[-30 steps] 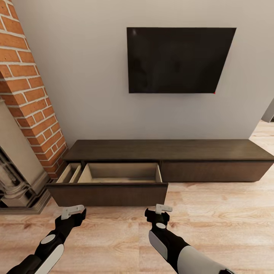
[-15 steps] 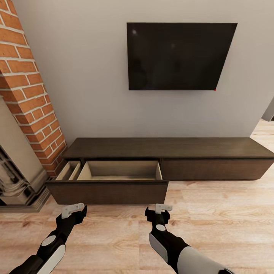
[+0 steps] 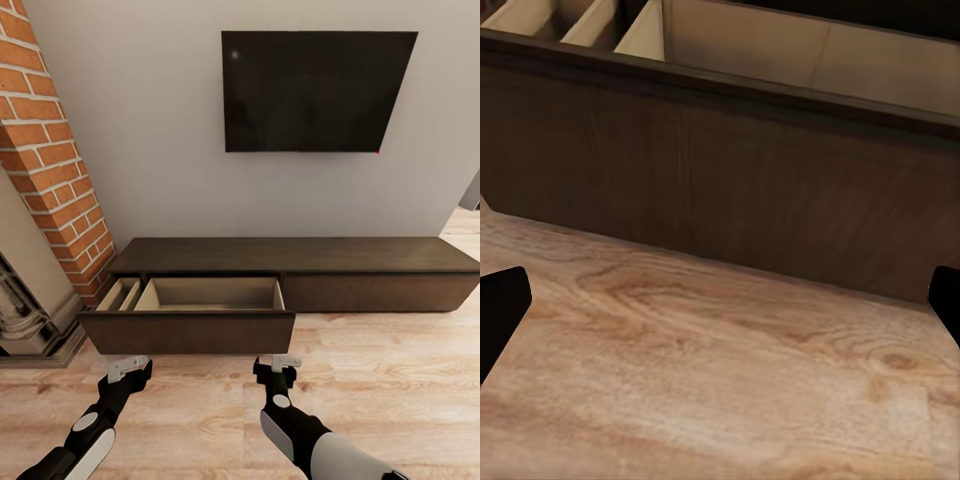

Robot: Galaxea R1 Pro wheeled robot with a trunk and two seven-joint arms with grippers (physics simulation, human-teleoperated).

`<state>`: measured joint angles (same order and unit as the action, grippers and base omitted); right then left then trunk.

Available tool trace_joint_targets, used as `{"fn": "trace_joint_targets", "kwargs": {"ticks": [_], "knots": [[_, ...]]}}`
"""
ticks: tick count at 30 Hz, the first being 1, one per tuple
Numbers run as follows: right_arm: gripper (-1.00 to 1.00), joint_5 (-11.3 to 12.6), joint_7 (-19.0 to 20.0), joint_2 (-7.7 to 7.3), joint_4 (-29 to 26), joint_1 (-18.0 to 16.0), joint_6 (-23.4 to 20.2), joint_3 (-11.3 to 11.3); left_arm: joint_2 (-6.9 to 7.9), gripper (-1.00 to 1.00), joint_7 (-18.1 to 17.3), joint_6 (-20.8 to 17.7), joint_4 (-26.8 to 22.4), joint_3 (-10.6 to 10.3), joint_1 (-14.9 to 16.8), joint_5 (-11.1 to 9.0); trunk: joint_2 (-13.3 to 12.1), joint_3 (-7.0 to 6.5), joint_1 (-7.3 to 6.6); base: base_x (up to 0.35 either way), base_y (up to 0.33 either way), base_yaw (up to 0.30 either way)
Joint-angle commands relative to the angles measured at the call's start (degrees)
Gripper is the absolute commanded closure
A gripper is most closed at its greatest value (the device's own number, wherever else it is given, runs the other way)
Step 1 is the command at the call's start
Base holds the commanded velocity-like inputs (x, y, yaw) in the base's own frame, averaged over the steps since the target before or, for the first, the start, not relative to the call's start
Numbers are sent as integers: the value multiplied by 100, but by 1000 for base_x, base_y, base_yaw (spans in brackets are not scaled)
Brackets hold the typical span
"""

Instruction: Place each of the two pumpkins and all three candles from the living room inside a cabinet in the living room (use any cabinet), then make sure every cabinet is closed, and position the cauldron so it is next to a table in the living room.

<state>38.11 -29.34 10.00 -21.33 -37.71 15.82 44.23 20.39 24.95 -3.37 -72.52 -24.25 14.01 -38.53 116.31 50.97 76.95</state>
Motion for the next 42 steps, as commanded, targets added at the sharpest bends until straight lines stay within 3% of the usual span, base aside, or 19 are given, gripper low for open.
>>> {"fn": "trace_joint_targets", "kwargs": {"ticks": [1,6,16,24,42], "knots": [[-100,58,-27,0,6,-9,54,75,6,-100,45,-15,-10,-18,6,-23,44,24,22,0,0,0],[-100,55,-23,0,31,-9,113,197,-10,-100,45,23,38,-17,6,-22,245,113,132,0,0,0],[-100,56,-24,0,41,-9,140,213,-70,-100,45,142,206,2,6,-4,646,293,351,0,0,0],[-100,64,-20,0,213,-9,693,230,-79,-100,45,600,226,-22,6,204,967,437,527,0,0,0],[-100,65,-19,0,243,-9,737,239,-82,-100,45,663,229,-18,6,222,1608,724,878,0,0,0]]}}
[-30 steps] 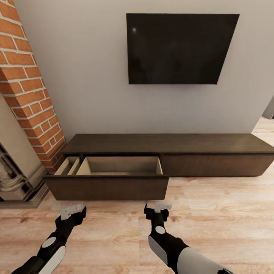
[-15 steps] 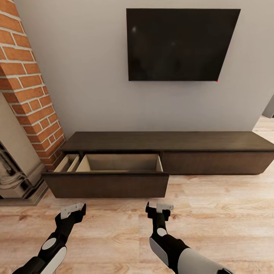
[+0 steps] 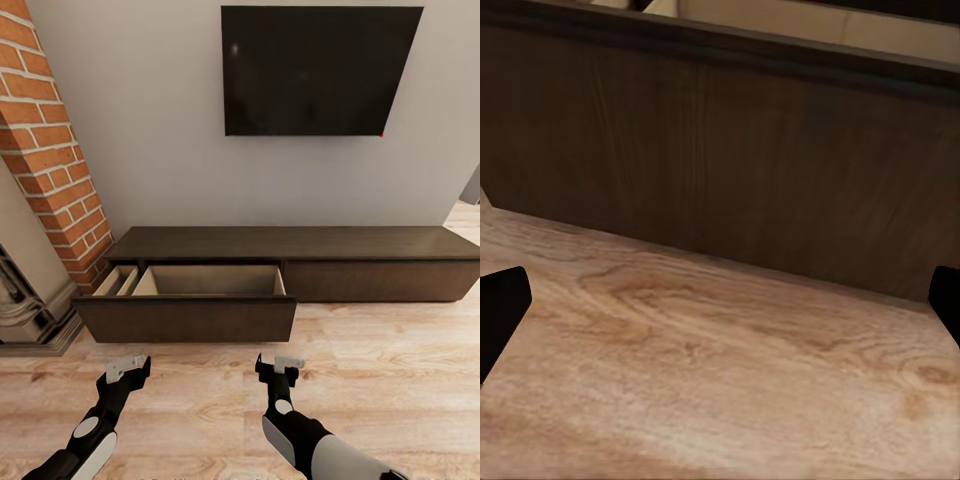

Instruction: Place each of the two pumpkins and all three candles from the living room inside a cabinet in the living room (use any cabinet), then make sure every cabinet is closed, and position the cauldron so it is next to a table in the living room.

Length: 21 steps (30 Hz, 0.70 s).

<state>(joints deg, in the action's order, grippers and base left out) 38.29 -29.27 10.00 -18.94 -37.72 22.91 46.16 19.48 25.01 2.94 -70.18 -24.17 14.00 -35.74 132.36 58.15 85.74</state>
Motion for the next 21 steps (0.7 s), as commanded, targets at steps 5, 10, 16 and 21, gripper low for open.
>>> {"fn": "trace_joint_targets", "kwargs": {"ticks": [5,10,16,21], "knots": [[-100,47,4,0,4,-7,29,44,11,-100,39,31,-4,-26,7,-56,204,95,109,0,0,0],[-100,60,230,0,9,-7,22,43,12,-100,39,31,-4,-26,7,-56,365,167,197,0,0,0],[-100,64,303,0,14,-7,21,43,12,-100,39,31,-4,-26,7,-56,485,221,263,0,0,0],[-100,70,307,0,19,-7,21,43,12,-100,39,42,-4,-26,7,-50,485,221,263,0,0,0]]}}
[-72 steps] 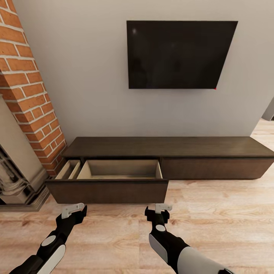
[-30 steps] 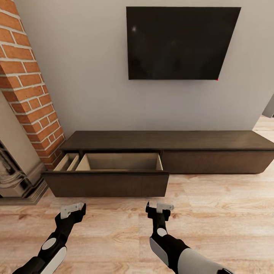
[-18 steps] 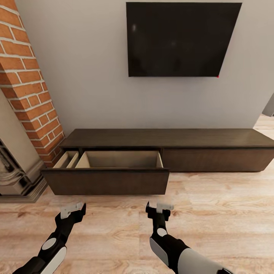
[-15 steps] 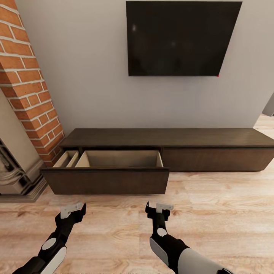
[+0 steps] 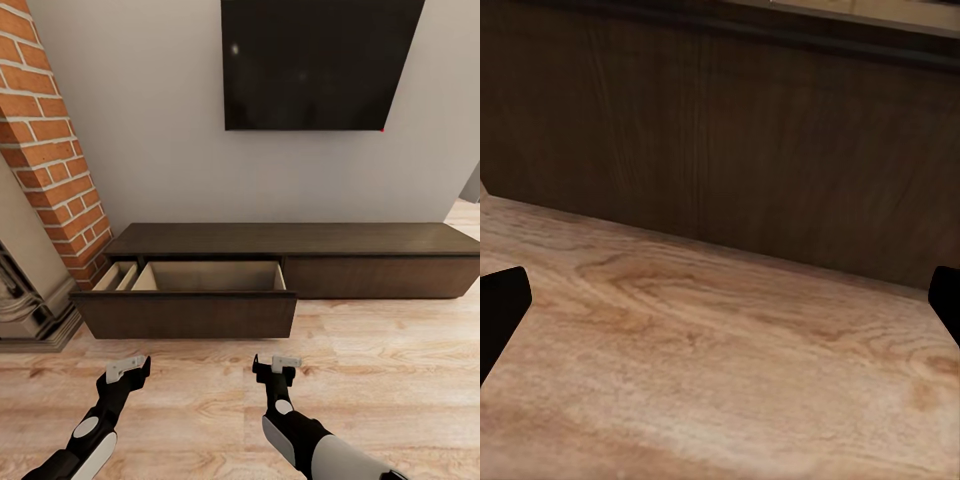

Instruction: Place each of the two pumpkins and all three candles from the living room inside a cabinet in the living room (use any cabinet), then make sure every cabinet is closed, and position the cauldron so it is next to a table in the living room.

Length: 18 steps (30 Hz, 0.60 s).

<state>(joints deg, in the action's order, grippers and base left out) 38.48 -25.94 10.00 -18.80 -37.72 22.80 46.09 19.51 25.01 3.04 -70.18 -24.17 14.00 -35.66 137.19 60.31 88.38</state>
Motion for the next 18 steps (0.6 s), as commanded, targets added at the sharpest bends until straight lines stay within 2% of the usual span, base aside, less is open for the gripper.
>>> {"fn": "trace_joint_targets", "kwargs": {"ticks": [1,7,18], "knots": [[-100,53,-26,0,6,-7,31,49,8,-100,39,34,-4,-26,6,-55,2,5,-1,0,0,0],[-100,55,-25,0,25,-7,31,49,7,-100,39,32,-4,-24,6,-59,2,5,-1,37,5,0],[-100,46,-25,0,71,-7,31,49,8,-100,39,21,-4,-18,6,-70,2,5,-1,292,8,0]]}}
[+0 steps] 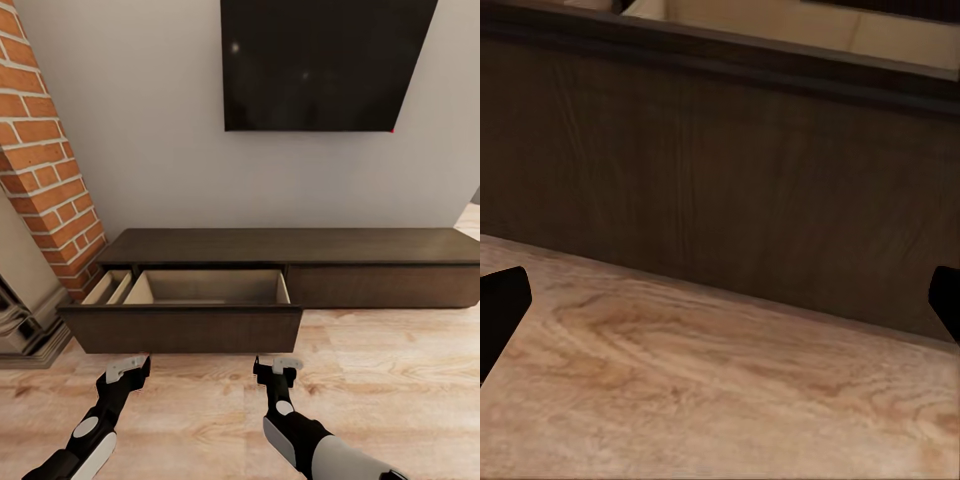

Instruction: Place each of the two pumpkins and all three candles from the living room inside a cabinet in the living room (use any cabinet), then make sure every cabinet is closed, and position the cauldron so it is next to a table in the living room.

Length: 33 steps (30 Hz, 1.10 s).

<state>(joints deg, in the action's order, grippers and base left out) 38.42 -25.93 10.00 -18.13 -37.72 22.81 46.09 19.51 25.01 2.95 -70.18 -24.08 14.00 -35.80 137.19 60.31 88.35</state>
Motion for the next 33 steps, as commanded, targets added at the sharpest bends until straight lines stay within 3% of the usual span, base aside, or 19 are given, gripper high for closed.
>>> {"fn": "trace_joint_targets", "kwargs": {"ticks": [1,8,23,33], "knots": [[-100,52,-26,0,4,-7,31,49,9,-100,39,31,-4,-26,8,-56,2,5,2,321,0,0],[-100,52,-26,0,5,-7,31,49,9,-100,39,41,-4,-34,6,-53,2,5,2,220,0,0],[-100,52,-26,0,4,-7,31,49,9,-100,39,54,-4,-35,6,-46,2,5,2,13,0,0],[-100,52,-26,0,8,-7,31,49,8,-100,39,56,-1,-35,7,-50,403,185,222,0,0,0]]}}
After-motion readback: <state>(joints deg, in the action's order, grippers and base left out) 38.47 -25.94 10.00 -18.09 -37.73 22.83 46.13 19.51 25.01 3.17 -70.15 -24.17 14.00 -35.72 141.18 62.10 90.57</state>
